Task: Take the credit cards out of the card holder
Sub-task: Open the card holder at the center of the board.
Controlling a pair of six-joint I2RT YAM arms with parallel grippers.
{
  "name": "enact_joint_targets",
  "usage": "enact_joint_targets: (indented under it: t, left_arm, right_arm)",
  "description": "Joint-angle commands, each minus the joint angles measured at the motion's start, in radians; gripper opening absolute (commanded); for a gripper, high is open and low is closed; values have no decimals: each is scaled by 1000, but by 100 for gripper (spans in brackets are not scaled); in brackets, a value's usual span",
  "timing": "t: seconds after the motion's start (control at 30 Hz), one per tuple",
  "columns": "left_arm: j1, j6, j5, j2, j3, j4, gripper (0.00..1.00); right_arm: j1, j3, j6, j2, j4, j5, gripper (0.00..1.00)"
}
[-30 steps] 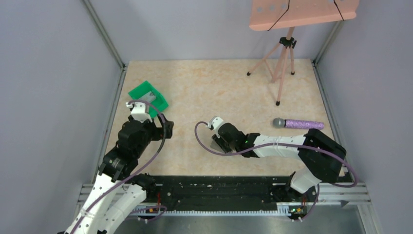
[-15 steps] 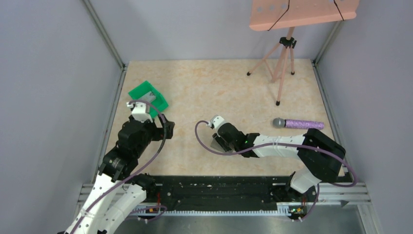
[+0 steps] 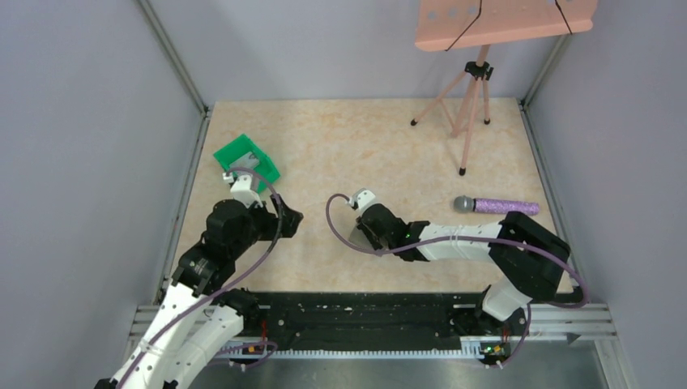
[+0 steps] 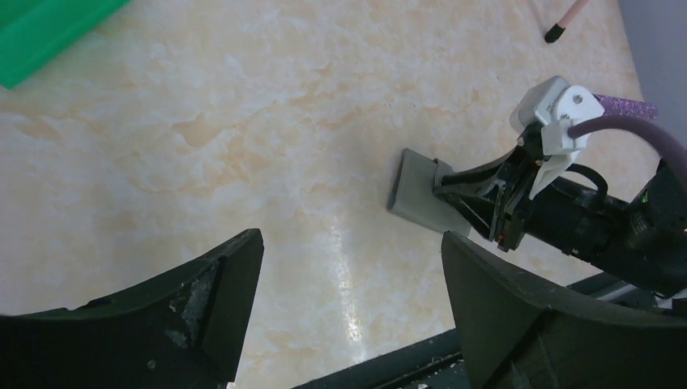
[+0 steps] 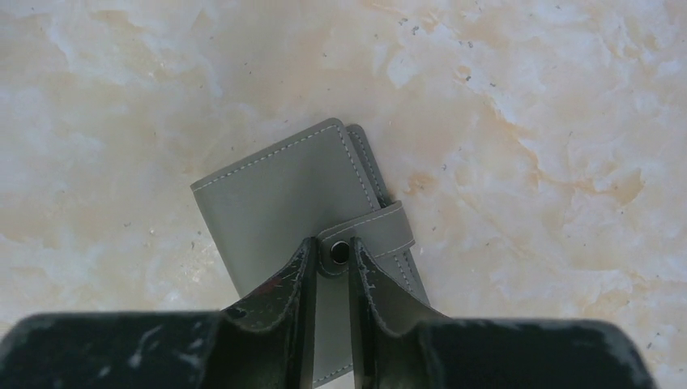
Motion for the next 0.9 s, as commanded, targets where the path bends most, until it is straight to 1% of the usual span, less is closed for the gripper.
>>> enact_joint_targets:
  t: [0.0, 0.07, 0.1, 0.33, 0.5, 0.77, 0.87]
  left_arm:
    - [2, -106, 113, 35, -55, 27, 86]
    - [1, -135, 146, 48, -85, 55, 84]
    - [1, -151, 160, 54, -103, 72, 84]
    - [-1, -278, 250, 102, -243, 233, 82]
    - [-2, -352, 317, 178, -335, 362, 79]
    - [-19, -418, 391, 329, -422, 612, 73]
    - [-30, -426, 396, 377, -422, 657, 71]
  right_arm:
    - [-15, -20, 89, 37, 13, -58, 10]
    - [-15, -27, 114, 26, 32, -96, 2]
    - [-14, -27, 133, 18, 37, -114, 0]
    - [-16, -23, 315, -34, 47, -196, 0]
    - [-15, -59, 468, -91, 75, -197, 0]
    - [-17, -147, 586, -209, 152, -238, 0]
    - [-20, -182, 613, -268, 182, -254, 0]
